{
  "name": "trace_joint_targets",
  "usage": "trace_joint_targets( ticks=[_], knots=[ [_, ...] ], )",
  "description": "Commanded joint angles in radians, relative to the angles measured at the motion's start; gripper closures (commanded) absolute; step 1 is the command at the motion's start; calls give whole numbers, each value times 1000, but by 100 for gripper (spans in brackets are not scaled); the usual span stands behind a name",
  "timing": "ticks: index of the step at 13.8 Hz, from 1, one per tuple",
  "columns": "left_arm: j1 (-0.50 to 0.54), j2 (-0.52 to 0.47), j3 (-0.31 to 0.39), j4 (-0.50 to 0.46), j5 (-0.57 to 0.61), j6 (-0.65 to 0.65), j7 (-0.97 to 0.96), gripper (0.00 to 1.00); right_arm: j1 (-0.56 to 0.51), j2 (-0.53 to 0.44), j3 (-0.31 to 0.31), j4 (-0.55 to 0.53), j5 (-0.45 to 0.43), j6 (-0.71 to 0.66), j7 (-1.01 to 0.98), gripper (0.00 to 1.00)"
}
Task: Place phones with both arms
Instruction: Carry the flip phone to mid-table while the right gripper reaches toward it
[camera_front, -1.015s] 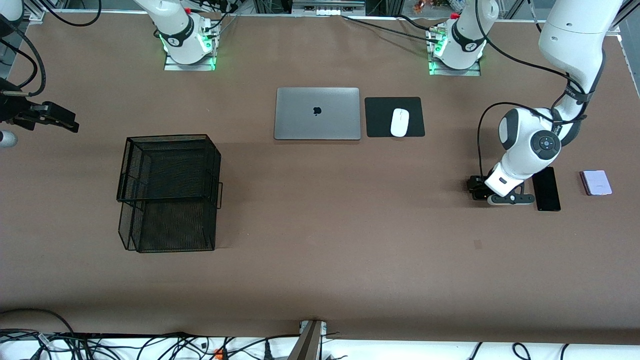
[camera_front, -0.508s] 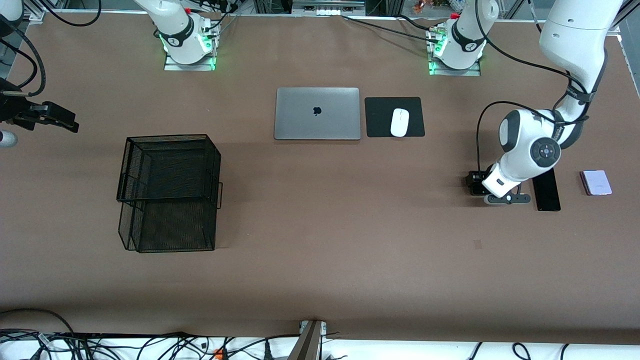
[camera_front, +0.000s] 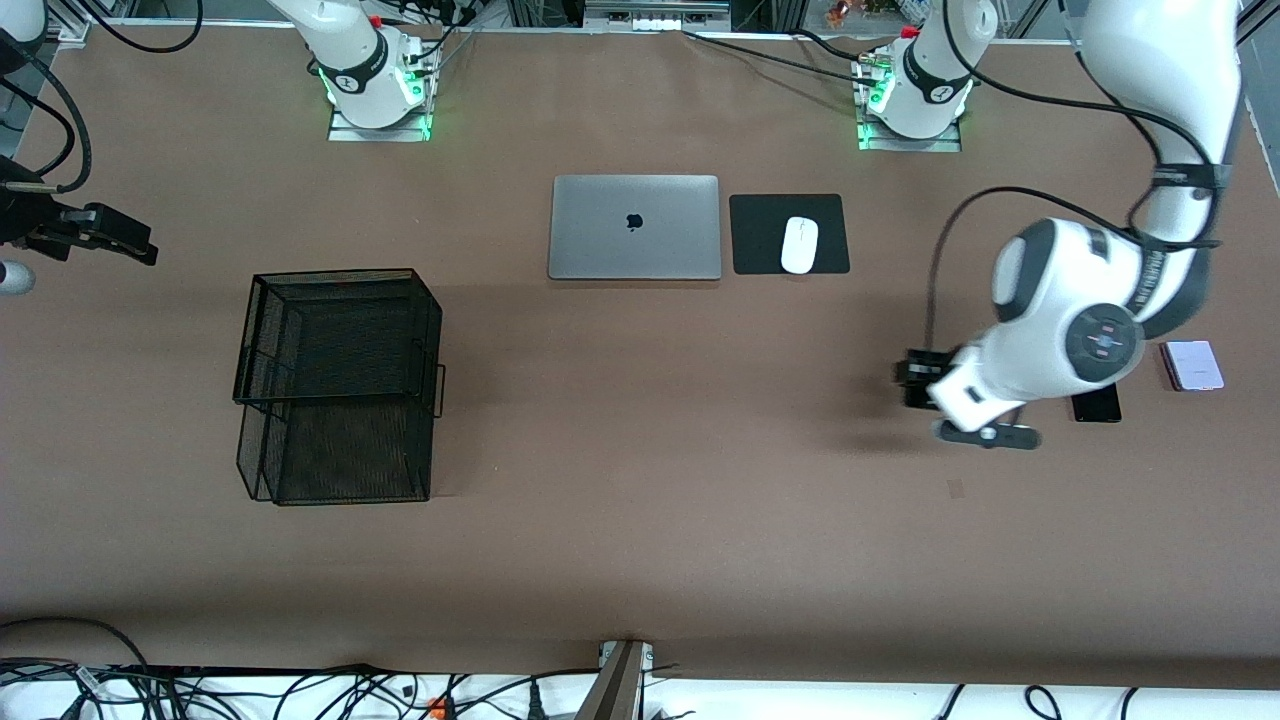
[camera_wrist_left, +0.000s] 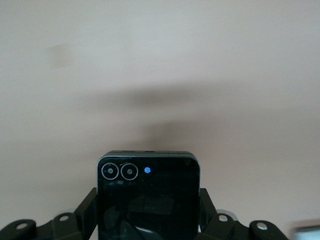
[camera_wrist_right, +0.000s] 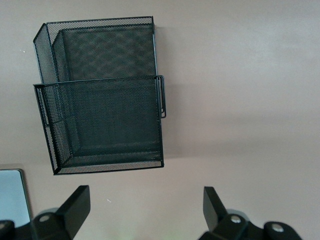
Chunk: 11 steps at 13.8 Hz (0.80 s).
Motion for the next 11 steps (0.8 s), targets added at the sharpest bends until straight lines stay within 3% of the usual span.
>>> trace_joint_targets(
  ticks=[1, 3, 5, 8, 11],
  knots=[
    [-164, 99, -6, 91, -19, 6, -161, 58, -15, -8, 10, 1, 18, -1, -6, 0],
    [-302, 156, 3, 113, -12, 142, -320, 58, -15, -6, 11, 1, 18, -1, -6, 0],
    [-356, 219, 3, 102, -7, 284, -448, 59, -16, -6, 11, -1, 19, 2, -6, 0],
    [-445, 282, 13, 96, 8, 347, -560, 61, -15, -6, 11, -1, 19, 1, -6, 0],
    [-480, 330, 13, 96, 106, 395, -664, 61, -15, -5, 11, -1, 18, -1, -8, 0]
  ],
)
